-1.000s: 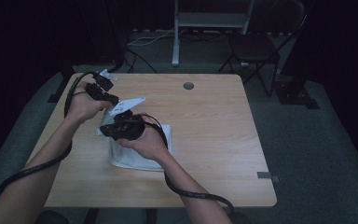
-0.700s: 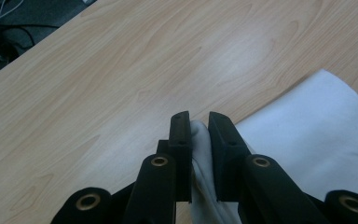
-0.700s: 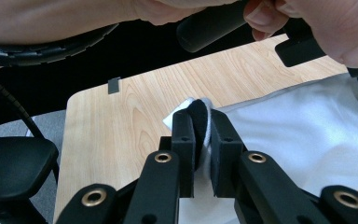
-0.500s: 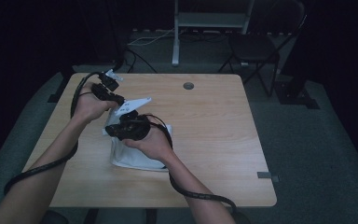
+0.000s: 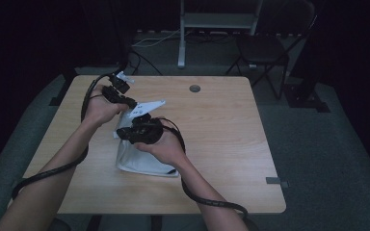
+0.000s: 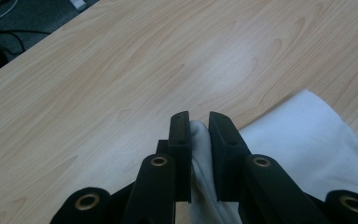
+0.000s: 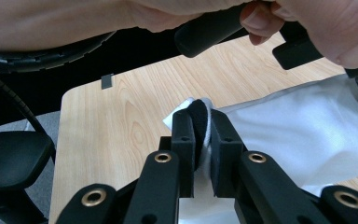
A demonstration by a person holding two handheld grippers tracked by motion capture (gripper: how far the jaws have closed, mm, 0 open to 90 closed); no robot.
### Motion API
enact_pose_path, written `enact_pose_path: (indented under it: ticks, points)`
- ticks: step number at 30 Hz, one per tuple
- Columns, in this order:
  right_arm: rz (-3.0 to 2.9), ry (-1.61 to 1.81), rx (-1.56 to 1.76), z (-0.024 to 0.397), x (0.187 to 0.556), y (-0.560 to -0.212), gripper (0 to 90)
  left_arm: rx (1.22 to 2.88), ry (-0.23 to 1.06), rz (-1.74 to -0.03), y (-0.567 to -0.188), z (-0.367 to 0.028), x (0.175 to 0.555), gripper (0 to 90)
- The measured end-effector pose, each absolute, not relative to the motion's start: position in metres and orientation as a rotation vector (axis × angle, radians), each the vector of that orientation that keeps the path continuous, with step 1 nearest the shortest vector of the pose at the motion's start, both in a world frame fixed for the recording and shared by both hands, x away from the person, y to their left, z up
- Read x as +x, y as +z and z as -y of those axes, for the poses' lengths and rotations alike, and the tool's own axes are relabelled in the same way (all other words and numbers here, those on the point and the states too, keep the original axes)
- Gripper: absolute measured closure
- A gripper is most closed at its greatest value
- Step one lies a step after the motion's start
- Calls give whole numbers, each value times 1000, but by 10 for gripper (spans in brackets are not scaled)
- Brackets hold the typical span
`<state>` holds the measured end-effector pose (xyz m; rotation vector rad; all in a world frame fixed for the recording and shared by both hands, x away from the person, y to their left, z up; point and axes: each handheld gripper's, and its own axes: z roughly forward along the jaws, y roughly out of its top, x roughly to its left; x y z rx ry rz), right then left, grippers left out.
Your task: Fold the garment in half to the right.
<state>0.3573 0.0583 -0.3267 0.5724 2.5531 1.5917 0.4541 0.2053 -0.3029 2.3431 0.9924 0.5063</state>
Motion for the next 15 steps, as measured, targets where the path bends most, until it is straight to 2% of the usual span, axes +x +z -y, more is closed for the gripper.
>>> enact_pose_path:
  ticks: [15]
  points:
    - [-2555, 1573, 599, -44, 358, -333, 827, 2365, 493, -971, -312, -187, 456, 797]
